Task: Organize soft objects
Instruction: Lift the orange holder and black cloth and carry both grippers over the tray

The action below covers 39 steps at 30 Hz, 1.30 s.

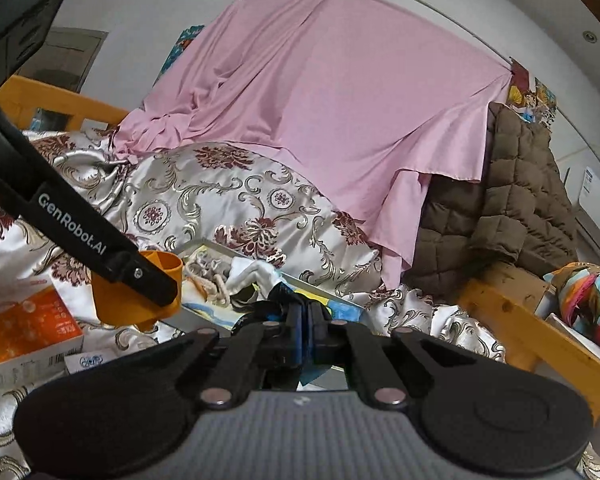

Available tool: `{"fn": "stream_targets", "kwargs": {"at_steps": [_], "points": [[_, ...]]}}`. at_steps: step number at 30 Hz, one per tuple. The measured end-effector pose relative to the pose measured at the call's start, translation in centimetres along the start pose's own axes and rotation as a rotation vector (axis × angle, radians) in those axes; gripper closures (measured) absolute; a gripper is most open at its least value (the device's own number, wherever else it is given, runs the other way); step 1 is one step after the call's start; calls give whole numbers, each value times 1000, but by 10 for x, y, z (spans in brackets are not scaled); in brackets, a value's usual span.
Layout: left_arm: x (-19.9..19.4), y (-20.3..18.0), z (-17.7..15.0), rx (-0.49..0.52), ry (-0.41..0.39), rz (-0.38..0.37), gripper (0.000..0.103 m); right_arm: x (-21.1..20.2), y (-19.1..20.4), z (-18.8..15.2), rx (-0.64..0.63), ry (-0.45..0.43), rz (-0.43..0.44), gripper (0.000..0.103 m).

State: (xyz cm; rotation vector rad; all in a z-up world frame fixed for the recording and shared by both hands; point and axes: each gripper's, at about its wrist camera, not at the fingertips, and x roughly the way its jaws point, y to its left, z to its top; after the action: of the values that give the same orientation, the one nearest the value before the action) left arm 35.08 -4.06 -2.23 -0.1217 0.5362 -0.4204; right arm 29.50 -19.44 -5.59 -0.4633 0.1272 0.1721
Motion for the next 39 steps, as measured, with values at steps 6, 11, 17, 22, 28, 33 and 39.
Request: {"fn": "stream_targets", "kwargs": {"at_steps": [6,11,17,22,28,33,39], "points": [[10,-9,9,0,-18,-11,70,2,-11,4,34,-3,-21,100],[24,-6,10,11,-12,-1,70,7,-22,-1,63,16,-36,100],[40,8,17,-8,-19,17,70,18,-28,-6,76,37,-48,100],[58,15,37,-28,-61,18,70,31,-37,-4,98,48,-60,100],[101,19,76,-119,-168,-49,69,69,-67,15,126,36,-62,100],[153,19,107,-126,-195,-55,69,120,-97,33,190,51,-32,100],[219,27,121,-212,-110,-45,69,190,-124,33,304,142,14,100]]}}
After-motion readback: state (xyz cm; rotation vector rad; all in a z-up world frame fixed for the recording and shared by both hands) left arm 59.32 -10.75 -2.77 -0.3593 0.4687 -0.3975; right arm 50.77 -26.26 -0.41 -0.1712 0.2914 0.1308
